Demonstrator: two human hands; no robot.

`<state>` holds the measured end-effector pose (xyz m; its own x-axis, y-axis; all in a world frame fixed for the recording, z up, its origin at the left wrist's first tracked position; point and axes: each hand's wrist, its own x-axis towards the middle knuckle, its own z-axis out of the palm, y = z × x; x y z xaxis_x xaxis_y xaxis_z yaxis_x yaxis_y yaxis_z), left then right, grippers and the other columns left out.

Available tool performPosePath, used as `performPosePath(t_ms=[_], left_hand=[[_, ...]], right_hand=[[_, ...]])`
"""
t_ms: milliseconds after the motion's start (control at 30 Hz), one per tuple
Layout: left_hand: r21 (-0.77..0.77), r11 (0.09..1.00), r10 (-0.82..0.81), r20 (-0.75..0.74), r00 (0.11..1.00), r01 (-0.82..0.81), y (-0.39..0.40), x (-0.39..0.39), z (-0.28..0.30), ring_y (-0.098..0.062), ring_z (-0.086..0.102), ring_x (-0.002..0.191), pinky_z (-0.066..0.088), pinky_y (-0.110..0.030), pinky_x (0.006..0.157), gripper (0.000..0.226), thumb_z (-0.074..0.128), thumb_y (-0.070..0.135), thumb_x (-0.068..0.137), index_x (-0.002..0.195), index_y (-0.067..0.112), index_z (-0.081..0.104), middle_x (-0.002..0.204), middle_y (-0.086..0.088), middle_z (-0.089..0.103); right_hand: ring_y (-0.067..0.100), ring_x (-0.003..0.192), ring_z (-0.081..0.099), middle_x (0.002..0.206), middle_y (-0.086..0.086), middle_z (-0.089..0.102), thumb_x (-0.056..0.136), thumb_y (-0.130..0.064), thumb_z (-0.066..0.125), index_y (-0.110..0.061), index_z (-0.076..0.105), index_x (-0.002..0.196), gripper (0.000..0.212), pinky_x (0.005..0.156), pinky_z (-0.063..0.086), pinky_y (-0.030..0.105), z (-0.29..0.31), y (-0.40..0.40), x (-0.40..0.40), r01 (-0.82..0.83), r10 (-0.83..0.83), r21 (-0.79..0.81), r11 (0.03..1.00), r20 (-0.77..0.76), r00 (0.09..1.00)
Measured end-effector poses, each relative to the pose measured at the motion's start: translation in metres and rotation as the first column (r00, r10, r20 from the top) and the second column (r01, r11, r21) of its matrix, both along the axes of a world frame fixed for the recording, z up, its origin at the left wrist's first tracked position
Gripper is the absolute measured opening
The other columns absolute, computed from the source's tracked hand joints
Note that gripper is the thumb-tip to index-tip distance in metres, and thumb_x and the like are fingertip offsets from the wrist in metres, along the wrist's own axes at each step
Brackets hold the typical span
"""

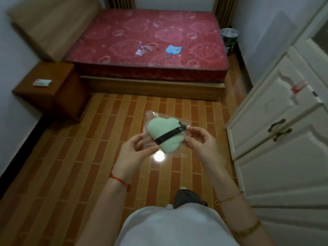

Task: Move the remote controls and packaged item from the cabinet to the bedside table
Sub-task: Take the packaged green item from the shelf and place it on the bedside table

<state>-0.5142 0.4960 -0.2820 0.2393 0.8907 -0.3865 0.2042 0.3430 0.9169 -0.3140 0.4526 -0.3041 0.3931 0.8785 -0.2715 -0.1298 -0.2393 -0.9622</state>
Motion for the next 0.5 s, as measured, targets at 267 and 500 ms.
performPosePath(t_ms=[267, 500], left_hand=[[-0.032, 0.972, 0.232, -0.011, 0.973, -0.232, 0.104, -0.025, -0.022, -0.012, 0.067, 0.106, 0.05, -0.023, 0.081, 0.053, 0.079, 0.011, 0.076, 0.124, 0.02, 0.057, 0.113, 0.001, 0.072], [-0.001, 0.925, 0.379, -0.046, 0.924, -0.379, 0.239, -0.038, -0.013, -0.014, 0.062, 0.114, 0.048, -0.034, 0.095, 0.071, 0.079, 0.02, 0.077, 0.139, 0.019, 0.045, 0.119, 0.002, 0.069]], right_hand=[[0.019, 0.093, 0.065, 0.098, 0.006, 0.064, 0.087, 0.001, 0.065, -0.006, 0.064, 0.112, 0.026, 0.074, 0.059, 0.023, -0.015, 0.148, -0.022, -0.209, 0.209, -0.019, 0.978, -0.011, 0.978], [0.017, 0.097, 0.065, 0.108, 0.008, 0.064, 0.087, -0.005, 0.066, -0.015, 0.066, 0.11, 0.025, 0.069, 0.055, 0.016, -0.004, 0.319, -0.036, -0.394, 0.394, -0.002, 0.919, 0.025, 0.919]])
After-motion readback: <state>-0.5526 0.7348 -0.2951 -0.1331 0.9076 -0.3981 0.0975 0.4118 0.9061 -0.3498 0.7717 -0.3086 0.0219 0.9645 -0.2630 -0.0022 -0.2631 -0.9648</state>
